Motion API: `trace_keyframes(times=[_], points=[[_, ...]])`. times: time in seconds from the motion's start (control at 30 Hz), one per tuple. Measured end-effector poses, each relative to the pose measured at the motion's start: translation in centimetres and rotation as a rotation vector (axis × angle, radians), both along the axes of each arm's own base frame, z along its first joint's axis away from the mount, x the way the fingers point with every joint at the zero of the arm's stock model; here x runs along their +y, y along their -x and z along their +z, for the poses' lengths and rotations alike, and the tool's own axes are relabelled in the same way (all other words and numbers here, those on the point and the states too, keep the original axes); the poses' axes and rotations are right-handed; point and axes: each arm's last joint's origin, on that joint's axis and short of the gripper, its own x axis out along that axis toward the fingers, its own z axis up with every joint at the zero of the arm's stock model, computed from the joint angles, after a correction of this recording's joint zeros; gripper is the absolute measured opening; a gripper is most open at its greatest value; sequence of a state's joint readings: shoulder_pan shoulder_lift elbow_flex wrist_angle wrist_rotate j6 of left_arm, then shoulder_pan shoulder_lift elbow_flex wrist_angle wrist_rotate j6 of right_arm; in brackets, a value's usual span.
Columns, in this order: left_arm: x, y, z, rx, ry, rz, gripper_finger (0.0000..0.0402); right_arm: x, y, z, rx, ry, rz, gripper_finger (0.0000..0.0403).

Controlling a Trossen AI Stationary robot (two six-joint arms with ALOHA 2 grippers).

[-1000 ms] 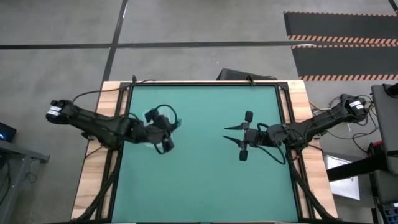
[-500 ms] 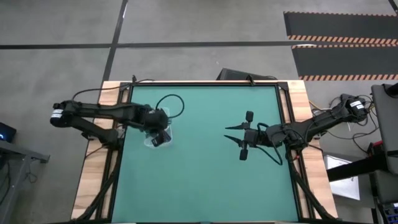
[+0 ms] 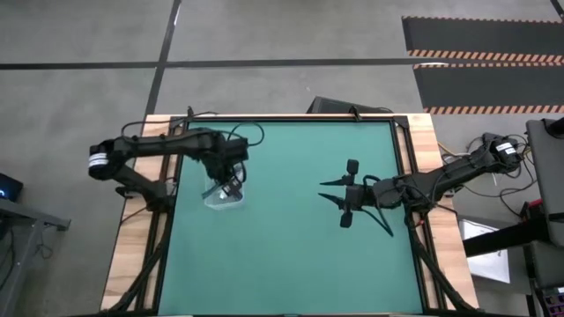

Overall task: Pick and place USB-C Cables
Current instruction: Put the blue charger cable into the transparent bin

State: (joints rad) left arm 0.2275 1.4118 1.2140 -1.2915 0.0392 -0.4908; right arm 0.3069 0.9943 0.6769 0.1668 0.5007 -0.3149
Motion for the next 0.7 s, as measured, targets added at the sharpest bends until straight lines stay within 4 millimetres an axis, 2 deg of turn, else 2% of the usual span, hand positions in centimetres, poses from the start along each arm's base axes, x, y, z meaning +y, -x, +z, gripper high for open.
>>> trace_keyframes(times=[0.37,0.7], points=[[4.7,-0.1,-2.0,0.051,0.076,0.189,0.0022,-0.1,0.2,-0.1,0.021,0.018,0.004,0.0121],[6.0,-1.1,-4.1,0.089,0.122,0.219,0.0022,-0.1,0.3,-0.1,0.033,0.027,0.005,0.0121]])
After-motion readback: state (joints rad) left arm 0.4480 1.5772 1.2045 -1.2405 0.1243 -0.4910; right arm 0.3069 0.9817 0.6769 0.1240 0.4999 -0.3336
